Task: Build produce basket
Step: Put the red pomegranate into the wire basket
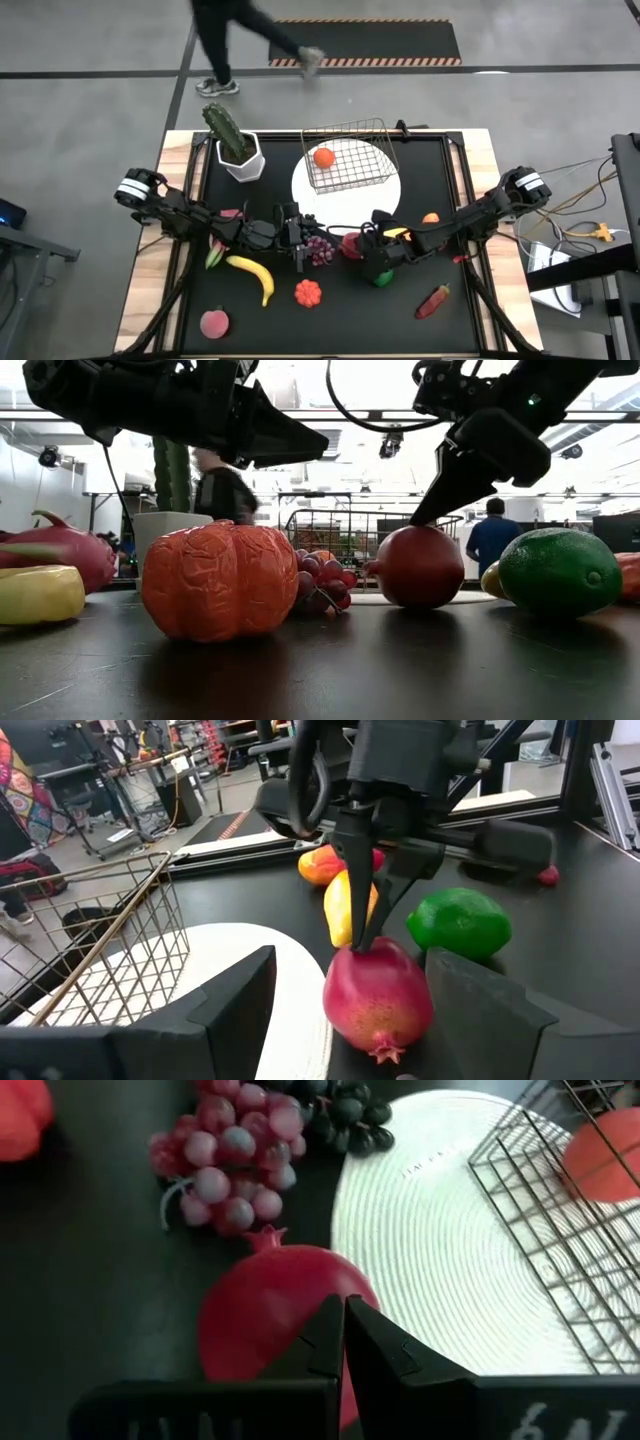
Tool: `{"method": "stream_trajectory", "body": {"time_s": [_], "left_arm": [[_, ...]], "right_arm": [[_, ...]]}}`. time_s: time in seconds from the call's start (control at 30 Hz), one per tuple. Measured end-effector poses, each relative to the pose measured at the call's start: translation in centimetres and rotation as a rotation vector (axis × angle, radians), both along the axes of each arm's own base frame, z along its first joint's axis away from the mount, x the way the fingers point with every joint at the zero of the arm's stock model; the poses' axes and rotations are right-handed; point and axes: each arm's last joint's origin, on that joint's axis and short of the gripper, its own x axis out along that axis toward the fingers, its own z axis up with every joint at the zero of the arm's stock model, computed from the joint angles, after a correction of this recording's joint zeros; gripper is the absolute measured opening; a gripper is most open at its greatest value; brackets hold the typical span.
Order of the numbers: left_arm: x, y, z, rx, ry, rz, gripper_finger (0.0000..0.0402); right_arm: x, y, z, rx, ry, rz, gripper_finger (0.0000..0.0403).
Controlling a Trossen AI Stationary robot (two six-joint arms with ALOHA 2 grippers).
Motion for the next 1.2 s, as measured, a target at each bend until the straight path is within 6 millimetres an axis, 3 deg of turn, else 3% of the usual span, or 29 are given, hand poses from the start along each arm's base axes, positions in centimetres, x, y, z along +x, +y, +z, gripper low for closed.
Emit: {"method": "stream_trajectory", "body": {"time_s": [0.5,0.93,1.2], "left_arm": [[0.6,-0.3,-1.0,-0.035,-0.022,-0.032,0.0240],[4.6,-0.3,-4.6,-0.089,-0.004,-0.041,0.0240],[5.4,0.9,-6.0,-0.191,0.025,-0.026,0.0240]], "right_arm": [[-0.8,-0.3,0.0,-0.009,0.059,-0.017,0.0008],[-1.0,-0.3,-0.1,-0.012,0.075,-0.020,0.0008],[-1.0,-0.3,-0.1,-0.013,0.076,-0.018,0.0008]]}}
